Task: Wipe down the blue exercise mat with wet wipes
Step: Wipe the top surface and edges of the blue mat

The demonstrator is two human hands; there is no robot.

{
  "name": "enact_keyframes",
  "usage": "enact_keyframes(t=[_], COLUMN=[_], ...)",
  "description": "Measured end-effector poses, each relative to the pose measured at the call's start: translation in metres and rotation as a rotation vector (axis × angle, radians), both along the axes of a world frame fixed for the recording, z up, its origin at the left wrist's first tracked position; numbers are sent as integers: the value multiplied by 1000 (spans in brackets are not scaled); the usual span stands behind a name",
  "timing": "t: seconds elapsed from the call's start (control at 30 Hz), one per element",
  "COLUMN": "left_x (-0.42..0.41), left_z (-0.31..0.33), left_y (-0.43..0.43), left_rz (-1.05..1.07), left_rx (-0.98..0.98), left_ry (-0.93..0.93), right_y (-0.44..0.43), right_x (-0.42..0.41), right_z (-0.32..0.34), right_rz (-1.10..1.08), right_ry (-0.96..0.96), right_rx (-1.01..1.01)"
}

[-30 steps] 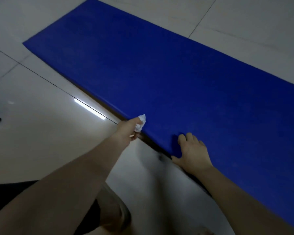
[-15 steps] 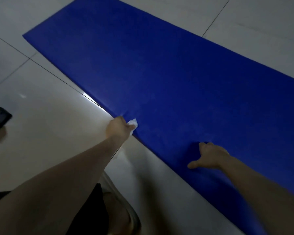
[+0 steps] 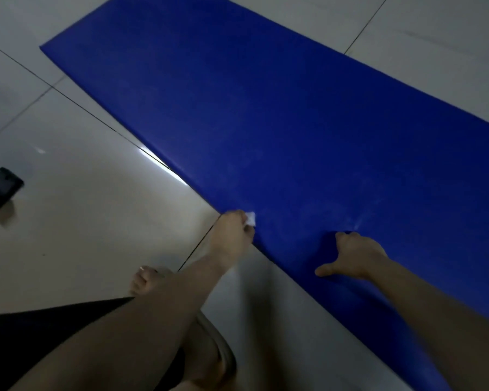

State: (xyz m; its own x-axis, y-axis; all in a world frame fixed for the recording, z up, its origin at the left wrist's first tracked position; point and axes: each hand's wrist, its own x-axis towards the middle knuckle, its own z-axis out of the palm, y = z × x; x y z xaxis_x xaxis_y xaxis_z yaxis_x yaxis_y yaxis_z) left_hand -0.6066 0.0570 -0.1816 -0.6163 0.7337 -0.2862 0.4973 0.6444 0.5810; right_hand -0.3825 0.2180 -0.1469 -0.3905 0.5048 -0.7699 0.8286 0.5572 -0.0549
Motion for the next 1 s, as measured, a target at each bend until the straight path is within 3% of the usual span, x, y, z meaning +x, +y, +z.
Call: enact_keyframes(t=[0.13,0.23,0.43,0.67,0.77,0.9,1.0], left_x=[50,31,-83,-35,17,84,66], left_z=[-1,2,6,3,8,11,3], left_y=[-3,5,18,28,28,24,25], left_rz=[-221,-340,95,83,-28,-319,-466], left_rx=[-56,-80,-165,-147,-72,-124,-161], left_ry=[39,88,251,145,61,99,190], right_y=[2,2,1,1,2,2,1], right_x=[0,1,2,0,-1,1,3], right_z=[1,1,-2,-4,-4,-3,-4], right_rz=[-5,-13,-5,-7,2,8,6], right_ry=[6,8,8,3,8,15,28], right_rx=[-5,-9,4,-2,-6,-2,7])
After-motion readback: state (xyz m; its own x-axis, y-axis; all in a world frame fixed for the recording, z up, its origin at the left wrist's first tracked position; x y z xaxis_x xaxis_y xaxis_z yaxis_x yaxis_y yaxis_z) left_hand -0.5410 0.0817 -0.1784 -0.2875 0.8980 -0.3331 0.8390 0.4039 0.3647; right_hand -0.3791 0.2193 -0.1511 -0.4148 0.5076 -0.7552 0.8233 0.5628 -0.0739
